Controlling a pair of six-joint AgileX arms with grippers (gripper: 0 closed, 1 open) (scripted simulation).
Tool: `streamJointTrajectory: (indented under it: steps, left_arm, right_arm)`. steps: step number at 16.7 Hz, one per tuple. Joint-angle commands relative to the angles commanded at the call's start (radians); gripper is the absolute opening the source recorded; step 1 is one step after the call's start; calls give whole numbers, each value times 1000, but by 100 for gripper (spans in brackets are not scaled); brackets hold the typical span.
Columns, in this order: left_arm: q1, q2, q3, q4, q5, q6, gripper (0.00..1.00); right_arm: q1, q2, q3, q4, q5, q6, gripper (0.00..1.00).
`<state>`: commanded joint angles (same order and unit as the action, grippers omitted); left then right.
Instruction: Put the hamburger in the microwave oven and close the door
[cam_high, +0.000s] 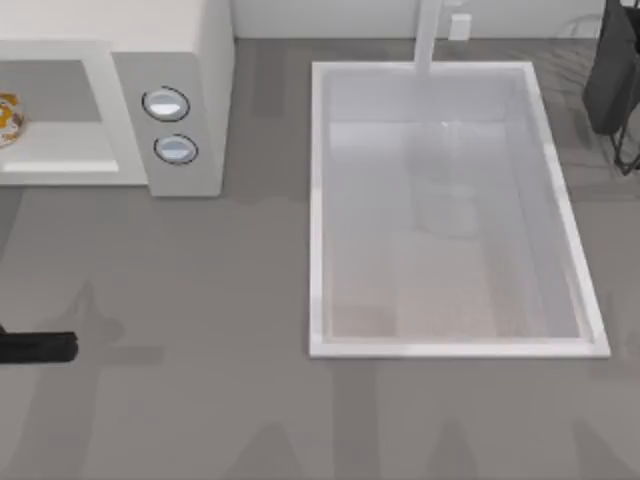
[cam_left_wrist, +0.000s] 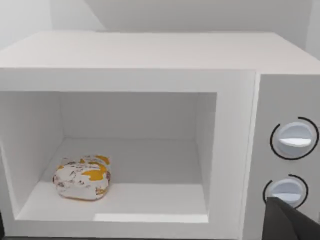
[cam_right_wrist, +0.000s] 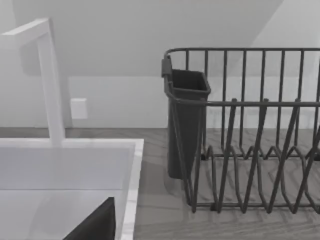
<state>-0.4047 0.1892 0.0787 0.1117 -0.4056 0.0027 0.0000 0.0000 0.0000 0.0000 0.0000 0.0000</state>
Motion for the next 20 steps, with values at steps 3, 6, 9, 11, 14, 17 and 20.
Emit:
streamJointTrajectory:
  steps: [3,6,9,11,14,17,20]
  left_arm:
    - [-24,-1,5,-8,-23,0,0]
    - [-18,-1,2,-8,-17,-1,0]
    - [42,-6,11,-21,44,-1,0]
    - [111,-12,19,-36,111,0,0]
    - [232,-23,31,-64,231,0,0]
    - [319,-35,41,-82,318,0,0]
    - [328,-37,42,-85,328,0,0]
  right_arm:
    - [0,0,0,0,0,0,100]
    - [0,0,0,0,0,0,100]
    - [0,0,0,0,0,0,100]
    - [0,0,0,0,0,0,100]
    - [0,0,0,0,0,0,100]
    - [0,0,0,0,0,0,100]
    - [0,0,0,0,0,0,100]
